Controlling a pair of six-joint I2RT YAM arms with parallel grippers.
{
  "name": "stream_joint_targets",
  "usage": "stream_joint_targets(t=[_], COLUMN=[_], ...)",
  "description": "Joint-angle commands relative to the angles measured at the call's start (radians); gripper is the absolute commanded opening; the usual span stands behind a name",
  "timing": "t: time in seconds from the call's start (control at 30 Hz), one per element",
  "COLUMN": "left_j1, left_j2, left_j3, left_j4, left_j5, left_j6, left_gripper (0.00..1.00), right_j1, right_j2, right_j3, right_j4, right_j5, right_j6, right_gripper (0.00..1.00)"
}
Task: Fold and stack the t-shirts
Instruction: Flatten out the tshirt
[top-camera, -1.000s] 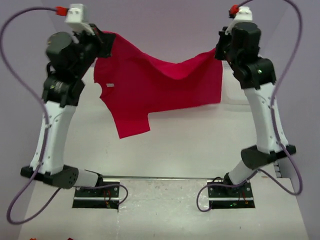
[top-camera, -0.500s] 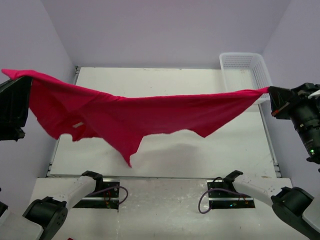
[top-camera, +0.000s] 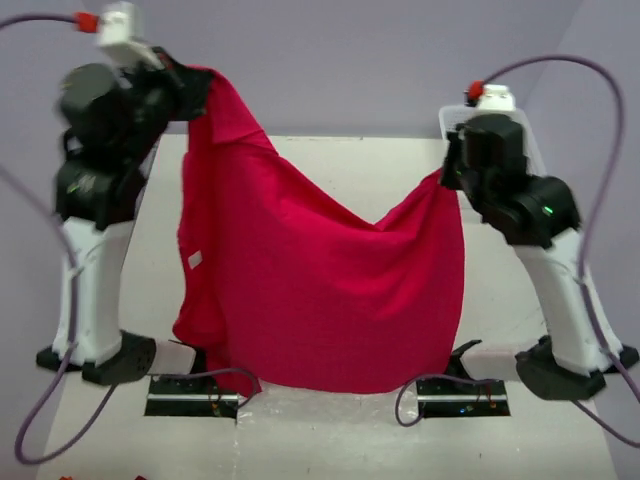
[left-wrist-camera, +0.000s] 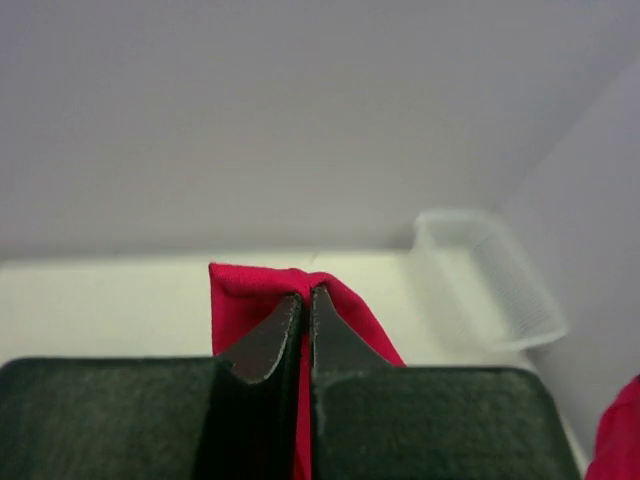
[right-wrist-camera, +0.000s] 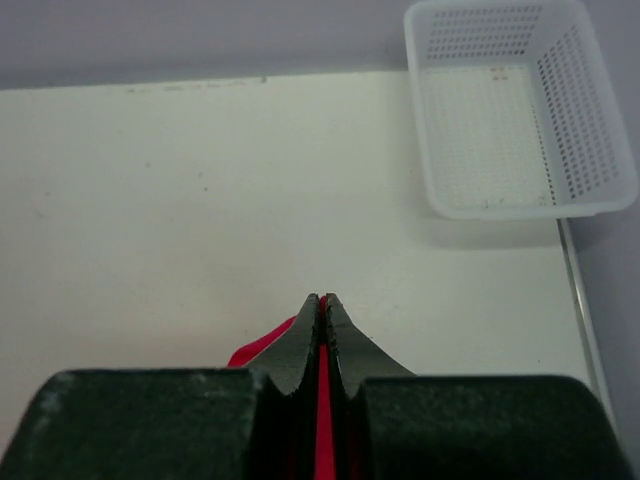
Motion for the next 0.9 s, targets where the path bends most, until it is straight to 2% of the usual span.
stream_joint_targets(t=[0.0,0.03,0.17,0.23,0.37,0.5,0.73,0.87], left_j1=[0.032,0.054,0.16,0.18,0.192,0.203,0.206,0.206], left_j2=[0.187,0.2,0.331,0.429,0.604,0.664,0.805,0.835], left_j3=[-0.23,-0.31,-0.559,-0.588,-0.565,-0.538,-0.326,-0.286], left_j4=[-0.086,0.016,0.201,0.297,0.399,0.502,0.462,0.43], left_j5=[-0.136,-0.125,-0.033,-0.036,0.027,0.083,0.102,0.109], left_j6=[0.079,0.087,0.066,0.082,0.136,0.165,0.182,0.181], left_gripper=[0.0,0.0,0.0,0.0,0.0,0.0,0.0,0.0], right_j1=[-0.07,-0.084,-0.199,-0.227,-0.279,-0.314,-0.375,-0.395], right_j2=[0.175,0.248,0.462,0.534,0.748,0.867,1.031,1.091], right_j3=[-0.14,-0.163,-0.169,-0.142,0.01,0.136,0.364,0.449], right_j4=[0.171,0.232,0.329,0.397,0.417,0.417,0.395,0.389], right_j5=[-0.068,-0.07,-0.136,-0.176,-0.224,-0.259,-0.291,-0.302], right_j6=[0.007,0.004,-0.012,-0.028,-0.068,-0.087,-0.14,-0.157], right_gripper=[0.0,0.0,0.0,0.0,0.0,0.0,0.0,0.0])
